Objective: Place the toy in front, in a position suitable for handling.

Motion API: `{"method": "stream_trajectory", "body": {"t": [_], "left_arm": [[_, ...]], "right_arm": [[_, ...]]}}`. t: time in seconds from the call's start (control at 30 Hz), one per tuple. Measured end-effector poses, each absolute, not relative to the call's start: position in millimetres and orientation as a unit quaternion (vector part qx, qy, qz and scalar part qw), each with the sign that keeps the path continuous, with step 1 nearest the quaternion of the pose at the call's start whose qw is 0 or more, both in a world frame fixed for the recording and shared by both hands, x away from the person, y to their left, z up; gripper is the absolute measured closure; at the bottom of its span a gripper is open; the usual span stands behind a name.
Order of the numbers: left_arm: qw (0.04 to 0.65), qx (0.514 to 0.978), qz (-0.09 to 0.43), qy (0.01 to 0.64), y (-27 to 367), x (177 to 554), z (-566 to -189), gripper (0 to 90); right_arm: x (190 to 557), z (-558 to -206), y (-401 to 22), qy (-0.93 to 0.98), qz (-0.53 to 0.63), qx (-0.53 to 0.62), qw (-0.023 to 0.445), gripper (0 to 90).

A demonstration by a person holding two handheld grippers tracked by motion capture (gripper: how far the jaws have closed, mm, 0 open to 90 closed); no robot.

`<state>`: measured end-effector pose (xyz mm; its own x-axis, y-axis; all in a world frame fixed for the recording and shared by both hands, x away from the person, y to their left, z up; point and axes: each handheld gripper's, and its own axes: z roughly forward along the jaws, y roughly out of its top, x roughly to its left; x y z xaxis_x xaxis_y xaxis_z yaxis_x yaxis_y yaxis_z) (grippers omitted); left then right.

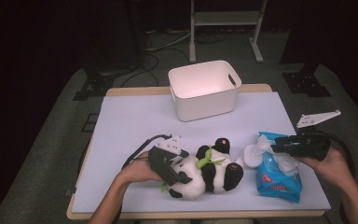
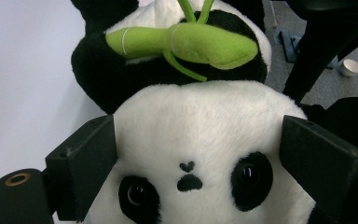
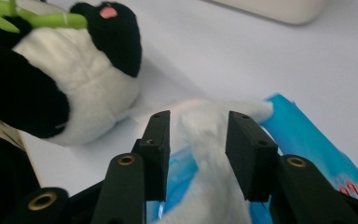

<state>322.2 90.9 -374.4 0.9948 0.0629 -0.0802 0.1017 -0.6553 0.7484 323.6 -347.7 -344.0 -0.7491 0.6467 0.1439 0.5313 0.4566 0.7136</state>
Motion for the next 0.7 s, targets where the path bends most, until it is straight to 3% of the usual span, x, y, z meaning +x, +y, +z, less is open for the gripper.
{"method": "stream_trajectory", "body": {"t": [0.3, 0.7], "left_arm": [[0.418, 0.907, -0.024, 0.051, 94, 318, -377, 9.6], [0.419, 0.906, -0.021, 0.053, 99, 313, -378, 8.5]], "right_arm": [[333, -333, -311, 0.859, 0.424, 0.285, 0.036, 55.0], [364, -322, -259, 0.882, 0.411, 0.228, 0.033, 51.6]]}}
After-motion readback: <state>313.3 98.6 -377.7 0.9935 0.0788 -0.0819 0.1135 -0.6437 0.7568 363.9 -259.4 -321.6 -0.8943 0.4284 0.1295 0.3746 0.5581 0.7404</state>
